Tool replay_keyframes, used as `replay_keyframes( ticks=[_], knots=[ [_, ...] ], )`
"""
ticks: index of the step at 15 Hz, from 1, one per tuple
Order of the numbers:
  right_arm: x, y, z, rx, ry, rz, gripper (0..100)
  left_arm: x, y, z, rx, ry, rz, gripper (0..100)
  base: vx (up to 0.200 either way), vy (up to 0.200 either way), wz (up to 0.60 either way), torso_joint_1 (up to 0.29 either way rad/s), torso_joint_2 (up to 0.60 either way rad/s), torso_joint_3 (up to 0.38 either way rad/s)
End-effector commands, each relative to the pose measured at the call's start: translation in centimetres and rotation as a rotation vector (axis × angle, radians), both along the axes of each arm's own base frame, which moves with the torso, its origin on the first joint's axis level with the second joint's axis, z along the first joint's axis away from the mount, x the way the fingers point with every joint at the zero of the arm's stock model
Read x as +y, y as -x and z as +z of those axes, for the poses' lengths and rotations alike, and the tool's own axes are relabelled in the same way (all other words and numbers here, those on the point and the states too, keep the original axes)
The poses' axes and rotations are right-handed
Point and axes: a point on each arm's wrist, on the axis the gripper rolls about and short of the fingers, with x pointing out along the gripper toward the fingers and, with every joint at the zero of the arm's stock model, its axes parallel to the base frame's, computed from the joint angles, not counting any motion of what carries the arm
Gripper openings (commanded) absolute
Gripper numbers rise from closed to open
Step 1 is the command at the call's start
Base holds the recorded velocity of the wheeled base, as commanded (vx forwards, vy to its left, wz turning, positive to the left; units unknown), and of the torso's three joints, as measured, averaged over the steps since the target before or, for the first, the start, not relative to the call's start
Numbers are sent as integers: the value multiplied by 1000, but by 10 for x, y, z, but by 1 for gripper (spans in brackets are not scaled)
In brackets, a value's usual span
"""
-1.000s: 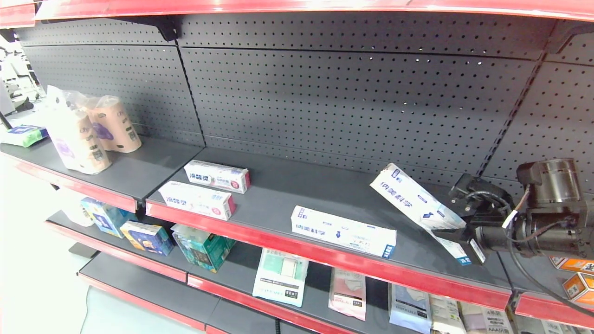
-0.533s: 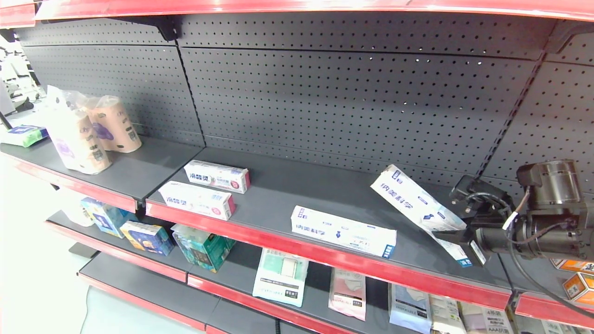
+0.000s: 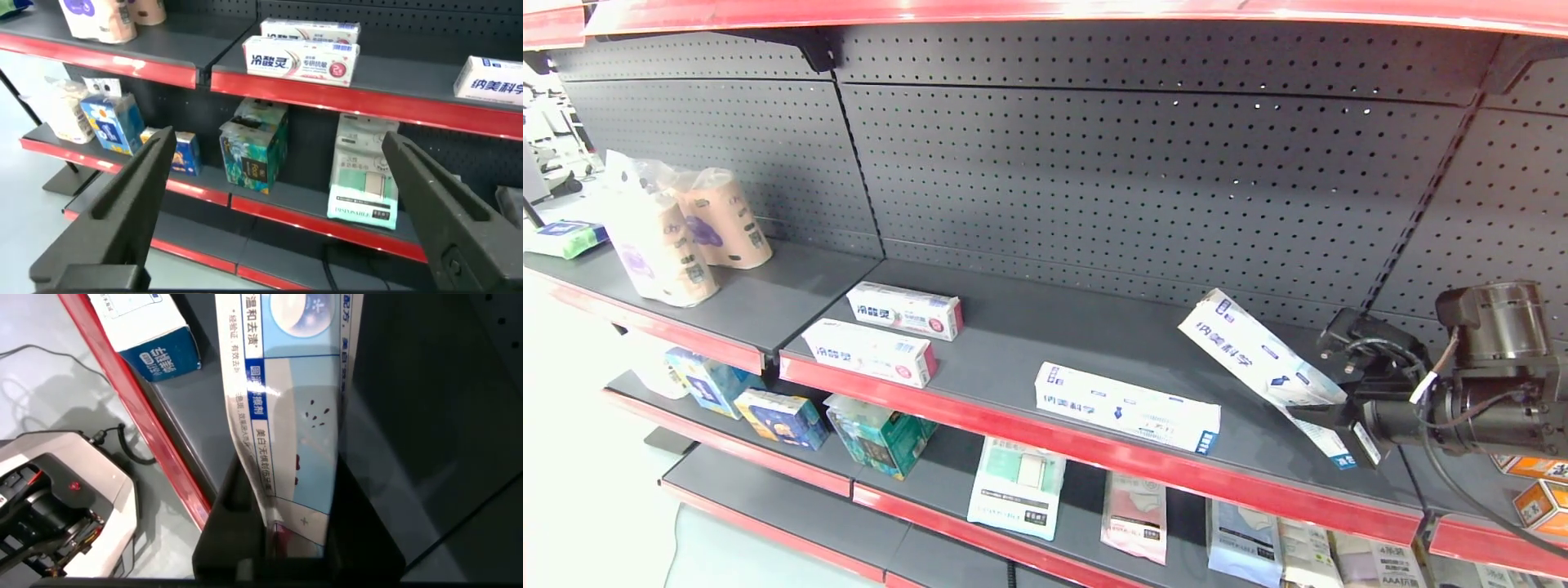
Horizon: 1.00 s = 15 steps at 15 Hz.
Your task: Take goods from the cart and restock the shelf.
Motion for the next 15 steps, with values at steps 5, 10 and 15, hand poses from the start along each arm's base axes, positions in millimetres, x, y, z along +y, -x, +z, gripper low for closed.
replay_keyframes(
  ticks=[5,10,15],
  knots=[
    [-3,-5,4,-19,-4,-12,0,0,0,0,-1,0,0,100,0,0,0,0,0,0],
    [-12,-2,-1,5,-17,-33,0,0,0,0,-1,0,0,100,0,0,0,0,0,0],
    [-3,-9,-4,4,5,18,0,0,0,0,-1,0,0,100,0,0,0,0,0,0]
  ],
)
